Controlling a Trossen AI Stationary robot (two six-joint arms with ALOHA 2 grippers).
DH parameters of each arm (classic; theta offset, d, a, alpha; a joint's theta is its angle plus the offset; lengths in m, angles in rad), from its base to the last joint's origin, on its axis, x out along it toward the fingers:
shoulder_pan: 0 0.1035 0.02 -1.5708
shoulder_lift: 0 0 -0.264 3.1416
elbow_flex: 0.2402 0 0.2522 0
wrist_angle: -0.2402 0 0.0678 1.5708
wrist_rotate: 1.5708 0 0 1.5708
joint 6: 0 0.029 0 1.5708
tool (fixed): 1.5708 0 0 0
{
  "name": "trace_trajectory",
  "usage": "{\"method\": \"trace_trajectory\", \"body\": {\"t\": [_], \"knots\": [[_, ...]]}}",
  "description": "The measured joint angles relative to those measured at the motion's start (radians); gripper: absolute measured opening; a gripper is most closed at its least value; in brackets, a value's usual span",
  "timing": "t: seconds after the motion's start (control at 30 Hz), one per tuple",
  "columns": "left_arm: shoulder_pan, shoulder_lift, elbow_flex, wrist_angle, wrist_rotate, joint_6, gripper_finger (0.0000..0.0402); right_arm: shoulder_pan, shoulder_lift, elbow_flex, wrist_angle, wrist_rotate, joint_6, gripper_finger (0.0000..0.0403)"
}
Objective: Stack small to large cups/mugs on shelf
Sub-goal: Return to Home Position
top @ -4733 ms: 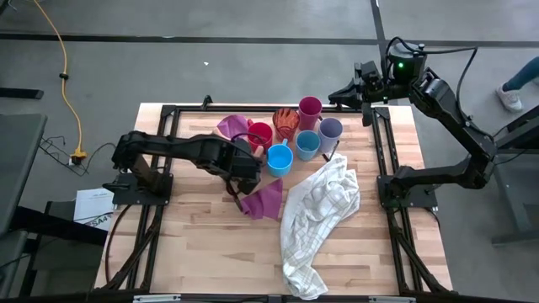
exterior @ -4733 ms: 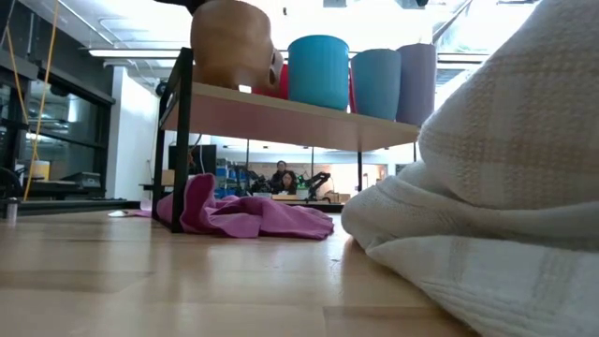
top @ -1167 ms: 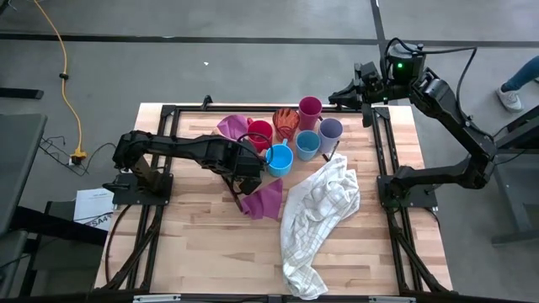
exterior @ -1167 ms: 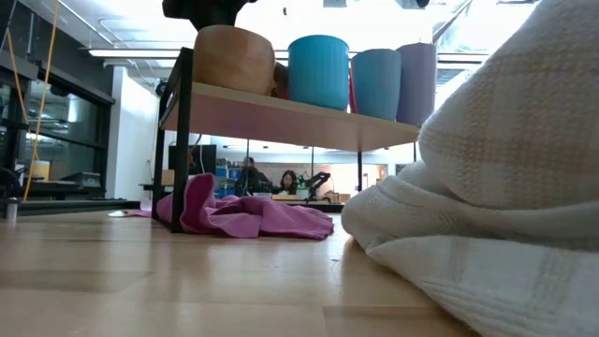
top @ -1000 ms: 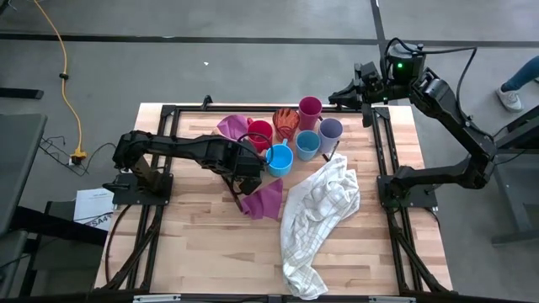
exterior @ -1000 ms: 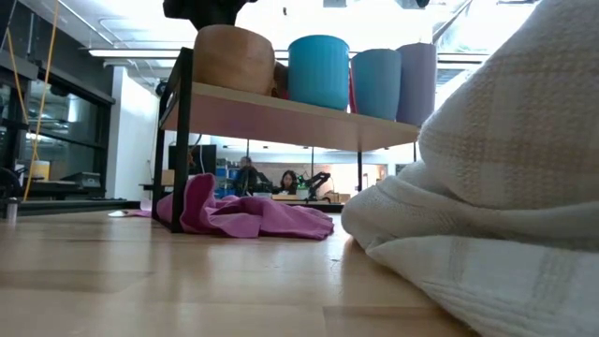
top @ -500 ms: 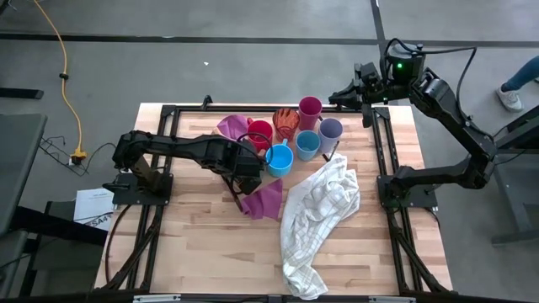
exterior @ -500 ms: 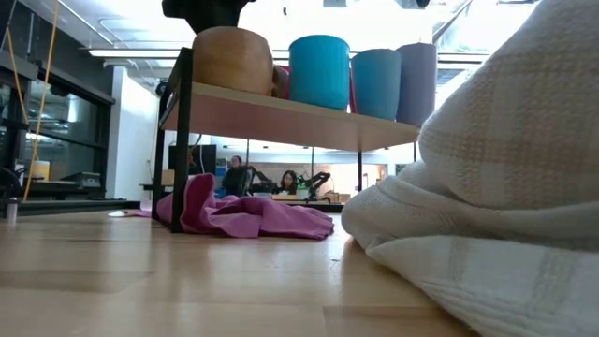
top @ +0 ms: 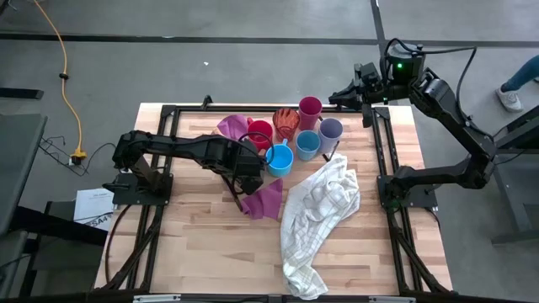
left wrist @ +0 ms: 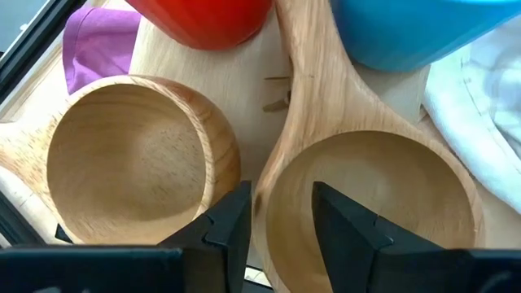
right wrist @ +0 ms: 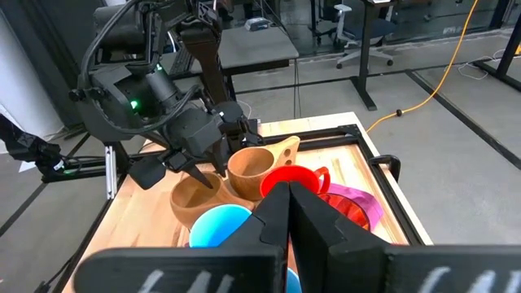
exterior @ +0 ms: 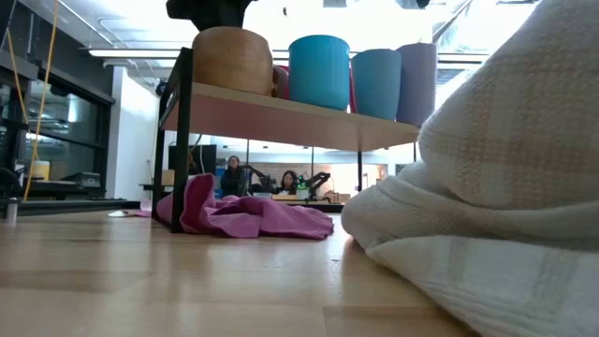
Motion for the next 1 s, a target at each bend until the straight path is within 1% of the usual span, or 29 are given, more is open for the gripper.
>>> {"method": "trace_trajectory", "body": {"t": [0.23,0.5,0.63,0.8,1.0], "knots": [[0.000,-0.007,0.018,-0.013,0.009,0.015,0.0117,-0.001,0.000,0.000,0.000,0.000,0.000,0.0000],[0.000,-0.007,0.093,-0.032,-0.011,0.057,0.0116,-0.002,0.000,0.000,0.001,0.000,0.000,0.0000],[0.000,-0.007,0.161,-0.035,-0.017,0.113,0.0114,-0.002,0.000,0.000,0.001,0.000,0.001,0.0000],[0.000,-0.007,0.263,-0.051,-0.079,0.193,0.0111,-0.002,0.000,0.000,0.022,0.000,0.028,0.0000],[0.000,-0.007,0.413,-0.092,-0.203,0.329,0.0111,-0.003,0.000,0.000,0.070,-0.001,0.086,0.0000]]}}
